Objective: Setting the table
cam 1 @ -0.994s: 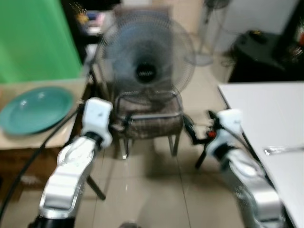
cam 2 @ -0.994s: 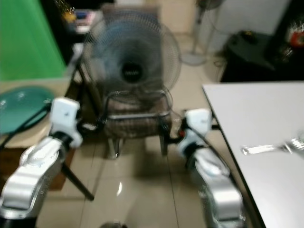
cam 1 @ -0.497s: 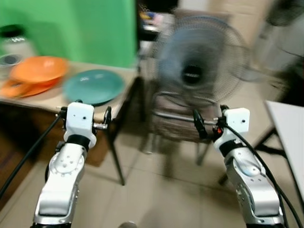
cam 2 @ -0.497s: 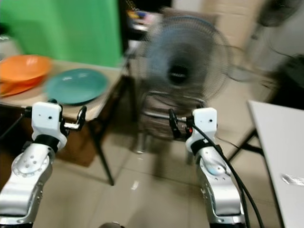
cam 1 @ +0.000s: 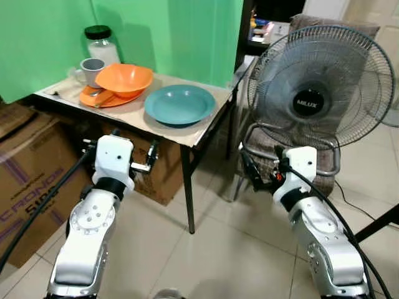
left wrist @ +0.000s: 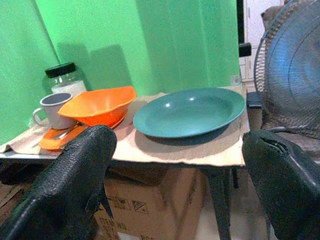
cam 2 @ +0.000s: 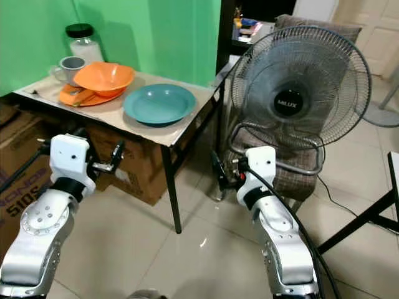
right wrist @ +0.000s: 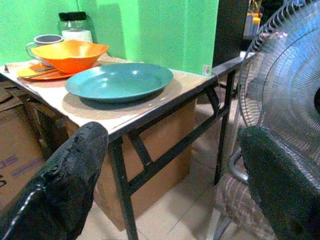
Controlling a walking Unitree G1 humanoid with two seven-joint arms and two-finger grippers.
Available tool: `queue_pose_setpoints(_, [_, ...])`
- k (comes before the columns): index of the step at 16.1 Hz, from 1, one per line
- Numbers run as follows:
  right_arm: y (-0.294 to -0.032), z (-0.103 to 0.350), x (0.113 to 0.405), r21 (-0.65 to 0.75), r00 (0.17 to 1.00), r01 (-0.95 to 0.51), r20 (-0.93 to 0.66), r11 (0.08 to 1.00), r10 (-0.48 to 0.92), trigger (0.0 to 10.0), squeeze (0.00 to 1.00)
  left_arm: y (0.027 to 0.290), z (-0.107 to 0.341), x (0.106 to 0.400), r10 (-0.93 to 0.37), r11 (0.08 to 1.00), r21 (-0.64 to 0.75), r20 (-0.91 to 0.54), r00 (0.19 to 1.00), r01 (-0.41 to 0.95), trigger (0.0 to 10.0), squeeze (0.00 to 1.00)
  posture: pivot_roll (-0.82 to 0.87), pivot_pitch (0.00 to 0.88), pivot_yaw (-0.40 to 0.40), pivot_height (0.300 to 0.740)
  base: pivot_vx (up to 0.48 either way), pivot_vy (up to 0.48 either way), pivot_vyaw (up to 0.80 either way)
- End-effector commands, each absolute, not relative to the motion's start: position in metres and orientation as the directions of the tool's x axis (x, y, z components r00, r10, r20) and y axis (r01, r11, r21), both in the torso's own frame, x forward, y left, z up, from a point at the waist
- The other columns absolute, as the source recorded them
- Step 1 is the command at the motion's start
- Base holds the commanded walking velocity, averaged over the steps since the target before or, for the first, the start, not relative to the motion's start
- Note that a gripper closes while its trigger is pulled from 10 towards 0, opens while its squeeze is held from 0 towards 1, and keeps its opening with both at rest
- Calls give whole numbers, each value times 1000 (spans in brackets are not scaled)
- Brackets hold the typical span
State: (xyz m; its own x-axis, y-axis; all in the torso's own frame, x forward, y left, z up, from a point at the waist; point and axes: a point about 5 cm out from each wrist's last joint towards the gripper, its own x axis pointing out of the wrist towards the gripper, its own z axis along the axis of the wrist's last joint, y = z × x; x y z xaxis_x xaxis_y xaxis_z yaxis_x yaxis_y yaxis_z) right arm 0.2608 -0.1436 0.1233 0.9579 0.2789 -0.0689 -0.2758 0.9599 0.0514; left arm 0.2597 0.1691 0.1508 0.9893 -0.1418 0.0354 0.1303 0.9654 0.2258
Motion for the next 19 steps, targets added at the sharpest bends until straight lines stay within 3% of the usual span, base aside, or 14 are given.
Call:
queue_pose_setpoints(1, [-143,129,263,51,958,-281,-51,958,284,10000,1000,171,153,260,-145,965,228,37,989,133,10000,729,128,0,-1,740,345,0,0])
queue_pose_setpoints(3, [-144,130,266,52,963,-261,-56,964,264,10000,1000,172,153,261,-149,963,230,31,988,138,10000,729,126,0,1,740,345,0,731])
queue_pose_setpoints(19, [-144,134,272,99,974,-219,-42,971,224,10000,1000,169,152,266,-217,946,249,6,976,209,10000,729,125,0,13,740,345,0,0])
